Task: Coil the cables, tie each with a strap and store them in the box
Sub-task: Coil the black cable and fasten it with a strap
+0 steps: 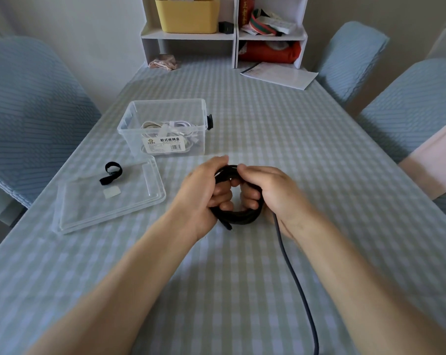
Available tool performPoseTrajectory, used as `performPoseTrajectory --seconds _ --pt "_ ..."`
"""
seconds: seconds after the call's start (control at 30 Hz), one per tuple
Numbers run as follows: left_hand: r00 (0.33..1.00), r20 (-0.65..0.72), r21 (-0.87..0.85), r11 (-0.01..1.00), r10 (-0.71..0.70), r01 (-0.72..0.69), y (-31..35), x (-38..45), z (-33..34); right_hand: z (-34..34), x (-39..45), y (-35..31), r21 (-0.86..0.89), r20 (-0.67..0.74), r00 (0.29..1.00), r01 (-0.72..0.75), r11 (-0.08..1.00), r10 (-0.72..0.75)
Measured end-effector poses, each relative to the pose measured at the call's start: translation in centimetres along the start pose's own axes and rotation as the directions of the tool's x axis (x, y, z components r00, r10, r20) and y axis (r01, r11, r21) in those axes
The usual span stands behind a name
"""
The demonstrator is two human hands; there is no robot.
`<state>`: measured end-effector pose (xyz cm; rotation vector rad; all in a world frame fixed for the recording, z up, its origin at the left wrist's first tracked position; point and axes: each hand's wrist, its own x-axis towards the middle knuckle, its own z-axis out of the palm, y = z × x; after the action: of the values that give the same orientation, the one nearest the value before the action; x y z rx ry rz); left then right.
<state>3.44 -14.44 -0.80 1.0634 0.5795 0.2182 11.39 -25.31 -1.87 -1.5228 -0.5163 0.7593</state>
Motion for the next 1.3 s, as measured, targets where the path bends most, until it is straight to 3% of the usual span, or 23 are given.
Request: performPoseTrajectory --seconds 0.13,0.2,0.27,0.33,0.43,0.57,0.73,0.8,0.93,1.0,1.07,1.2,1.3 --pt "0.992 -0.127 -0.277 0.960 0.014 -0.049 0.1 0.4 -0.4 0.7 -0.1 0.0 0.332 0.043 0.996 -0.084 0.940 0.073" --pt "0.992 -0.126 -0.322 0.944 0.031 -0.070 0.3 0.4 -0.5 1.1 -0.1 0.0 0.431 0.065 0.997 -0.070 0.900 0.046" --pt "0.995 -0.090 -0.248 0.966 0.044 -0.065 0.5 0.1 -0.5 1.4 0.0 -0.1 0.324 -0.007 1.000 -0.024 0.946 0.028" --pt "0.999 -0.047 -0.094 0.995 0.028 -0.032 0.8 -0.3 -0.5 1.3 0.0 -0.2 0.045 -0.067 0.997 0.028 0.999 -0.025" --pt "1.000 -0.002 0.091 0.995 -0.030 0.030 0.8 -0.5 -0.4 0.7 -0.3 -0.4 -0.210 -0.034 0.997 0.056 0.976 -0.064" --pt "0.998 -0.061 0.178 0.984 0.026 -0.015 0.2 -0.3 0.0 0.7 -0.3 -0.3 -0.235 -0.016 0.999 0.029 0.972 -0.033" --pt "0.989 -0.145 -0.107 0.994 0.007 -0.023 0.5 0.6 -0.9 0.2 -0.6 0.0 -0.229 0.075 0.988 0.147 0.962 -0.133" --pt "0.992 -0.127 -0.029 0.999 0.017 -0.021 0.8 0.5 -1.2 0.1 -0.5 -0.1 -0.201 0.095 0.981 0.183 0.962 -0.167" --pt "0.993 -0.054 0.347 0.934 0.108 -0.082 0.7 -0.1 -0.9 0.6 -0.4 -0.3 -0.325 0.020 0.989 0.145 0.935 -0.146" --pt "0.988 -0.048 0.391 0.913 0.145 -0.115 0.3 -0.1 -0.5 0.5 -0.3 -0.1 -0.350 -0.012 0.989 0.136 0.927 -0.149" --pt "0.983 -0.068 0.318 0.937 0.173 -0.143 0.2 0.0 -0.1 0.4 -0.3 0.0 -0.277 -0.052 0.991 0.102 0.955 -0.120" --pt "0.964 -0.207 -0.062 0.982 0.164 -0.180 0.5 0.4 -0.2 0.5 -0.4 -0.5 0.165 0.023 1.000 -0.017 0.986 0.014" --pt "0.970 -0.210 -0.123 0.981 0.121 -0.149 0.8 0.5 -0.6 0.9 -0.2 -0.2 0.190 0.013 1.000 -0.005 0.982 0.002"
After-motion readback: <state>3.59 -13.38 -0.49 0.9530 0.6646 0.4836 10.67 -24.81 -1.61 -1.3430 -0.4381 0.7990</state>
